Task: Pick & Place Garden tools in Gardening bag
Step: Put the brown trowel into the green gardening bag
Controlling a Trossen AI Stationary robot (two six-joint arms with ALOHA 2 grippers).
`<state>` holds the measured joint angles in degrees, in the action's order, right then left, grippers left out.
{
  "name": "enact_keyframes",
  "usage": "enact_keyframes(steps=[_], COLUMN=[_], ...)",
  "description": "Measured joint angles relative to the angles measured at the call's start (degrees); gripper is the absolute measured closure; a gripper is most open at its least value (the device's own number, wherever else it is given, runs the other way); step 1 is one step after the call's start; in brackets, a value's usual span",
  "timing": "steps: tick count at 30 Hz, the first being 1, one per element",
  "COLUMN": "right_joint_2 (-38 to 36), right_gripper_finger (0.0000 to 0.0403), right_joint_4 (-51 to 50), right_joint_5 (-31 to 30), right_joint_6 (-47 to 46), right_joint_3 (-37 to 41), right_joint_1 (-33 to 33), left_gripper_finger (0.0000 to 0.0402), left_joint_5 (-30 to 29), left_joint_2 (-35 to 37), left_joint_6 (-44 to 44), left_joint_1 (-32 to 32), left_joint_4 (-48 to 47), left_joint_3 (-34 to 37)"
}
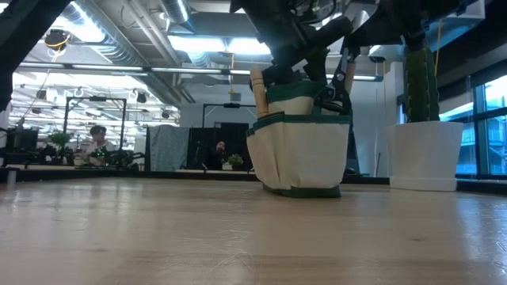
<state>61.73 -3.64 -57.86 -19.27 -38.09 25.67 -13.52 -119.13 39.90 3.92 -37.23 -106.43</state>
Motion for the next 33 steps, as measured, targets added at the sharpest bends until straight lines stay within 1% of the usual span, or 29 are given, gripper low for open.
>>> enact_keyframes(steps=[7,15,19,23,25,29,33], right_joint_2=[0.0,0.0,0.0,0.0,0.0,0.0,0.0], right_gripper_finger=[0.0403,0.0403,0.0403,0.0403,0.0403,0.0403,0.0403], right_joint_4=[-0.1,-0.6,-2.4,-3.5,-3.5,-2.9,0.1], right_joint_5=[0.0,-0.2,-0.2,-0.2,-0.2,-0.2,0.6], right_joint_6=[0.0,-0.9,-2.2,-3.1,-3.2,-3.2,-2.4], right_joint_3=[0.0,0.0,0.0,0.0,0.0,0.0,0.0], right_joint_1=[0.0,0.0,0.0,0.0,0.0,0.0,0.0], left_gripper_finger=[0.0281,0.0281,0.0286,0.0313,0.0336,0.039,0.0399], left_joint_5=[0.0,2.1,1.3,-0.1,-0.8,-1.9,-2.3], left_joint_2=[-0.1,-3.3,-3.1,-2.5,-2.5,-2.7,-2.7], left_joint_6=[0.0,0.0,0.1,0.7,0.7,0.1,0.0], left_joint_1=[0.0,0.0,0.0,0.0,-0.2,-0.7,-1.2], left_joint_4=[0.0,1.6,0.6,-2.3,-5.1,-6.3,-8.2], left_joint_3=[0.0,0.1,0.1,-1.0,-2.3,-3.6,-5.3])
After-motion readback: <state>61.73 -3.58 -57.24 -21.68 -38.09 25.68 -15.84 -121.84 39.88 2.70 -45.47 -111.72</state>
